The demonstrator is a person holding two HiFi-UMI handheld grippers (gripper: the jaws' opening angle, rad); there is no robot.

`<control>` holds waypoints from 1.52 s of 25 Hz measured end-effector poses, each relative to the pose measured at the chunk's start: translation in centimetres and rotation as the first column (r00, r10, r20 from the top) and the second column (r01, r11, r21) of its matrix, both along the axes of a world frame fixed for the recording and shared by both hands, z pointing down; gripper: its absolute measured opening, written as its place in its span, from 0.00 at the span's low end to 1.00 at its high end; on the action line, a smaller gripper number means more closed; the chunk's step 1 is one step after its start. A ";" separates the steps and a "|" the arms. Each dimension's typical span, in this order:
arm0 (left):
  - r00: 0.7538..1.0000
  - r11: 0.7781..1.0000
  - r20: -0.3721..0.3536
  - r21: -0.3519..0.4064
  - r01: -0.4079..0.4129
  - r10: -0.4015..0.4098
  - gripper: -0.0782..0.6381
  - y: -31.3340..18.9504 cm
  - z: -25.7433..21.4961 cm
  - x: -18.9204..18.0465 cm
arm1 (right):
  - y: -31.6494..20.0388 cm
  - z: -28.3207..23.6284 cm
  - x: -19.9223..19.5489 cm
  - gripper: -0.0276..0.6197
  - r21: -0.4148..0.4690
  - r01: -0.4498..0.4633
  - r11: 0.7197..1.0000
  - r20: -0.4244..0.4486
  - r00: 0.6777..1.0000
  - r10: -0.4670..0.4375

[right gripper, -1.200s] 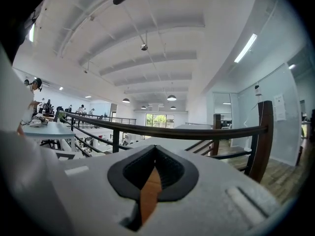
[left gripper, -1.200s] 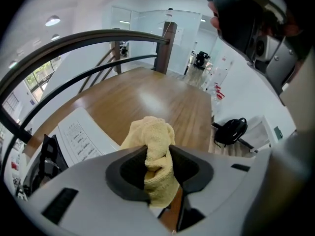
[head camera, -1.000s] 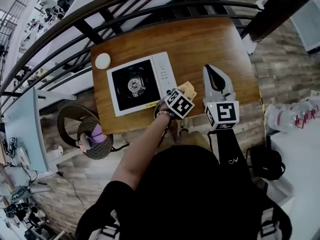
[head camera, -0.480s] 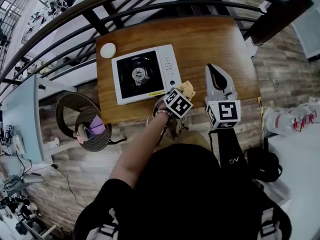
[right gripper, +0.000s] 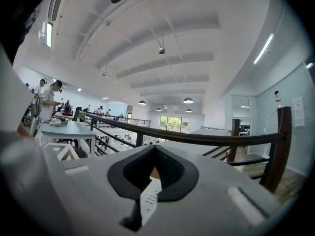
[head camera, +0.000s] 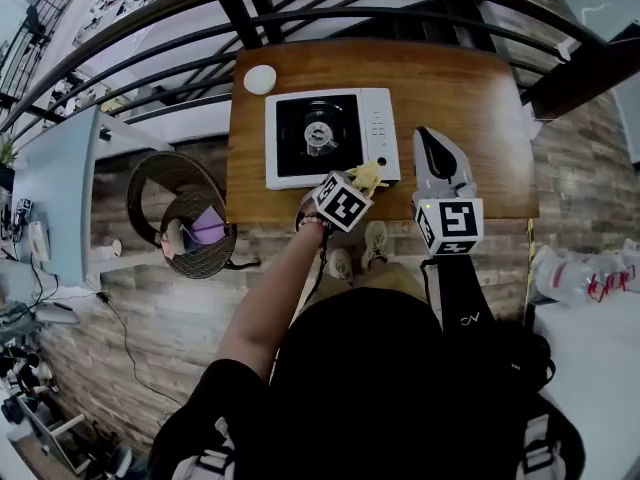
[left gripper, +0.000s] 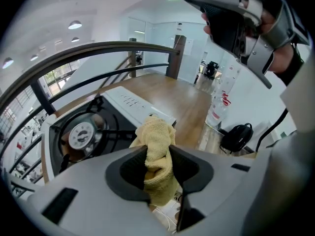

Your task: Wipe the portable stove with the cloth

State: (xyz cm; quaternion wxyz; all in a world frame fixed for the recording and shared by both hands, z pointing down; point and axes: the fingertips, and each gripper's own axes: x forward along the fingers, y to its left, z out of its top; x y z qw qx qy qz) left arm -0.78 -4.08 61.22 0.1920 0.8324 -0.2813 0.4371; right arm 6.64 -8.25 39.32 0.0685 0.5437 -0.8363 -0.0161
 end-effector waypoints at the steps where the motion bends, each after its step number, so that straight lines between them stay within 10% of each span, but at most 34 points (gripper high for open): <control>1: 1.000 1.000 0.000 0.002 0.022 -0.022 0.28 -0.1 0.0 -1.2 | -0.1 0.1 -0.9 0.05 -0.001 0.014 1.000 0.001 1.000 -0.014; 11: 0.965 0.965 0.024 0.012 0.261 -0.261 0.28 0.0 0.1 -14.1 | -1.0 -0.1 -10.3 0.05 0.008 0.170 0.985 0.015 0.985 -0.170; 17: 0.849 0.845 0.027 -0.090 0.527 -0.527 0.28 2.3 2.8 -22.5 | -1.4 -1.0 -13.4 0.05 0.030 0.236 0.971 0.020 0.971 -0.236; 38: 0.692 0.693 -0.036 -0.037 0.720 -0.721 0.28 -12.2 0.6 -23.1 | -15.0 0.8 -7.8 0.05 -0.011 0.292 0.956 0.067 0.955 -0.290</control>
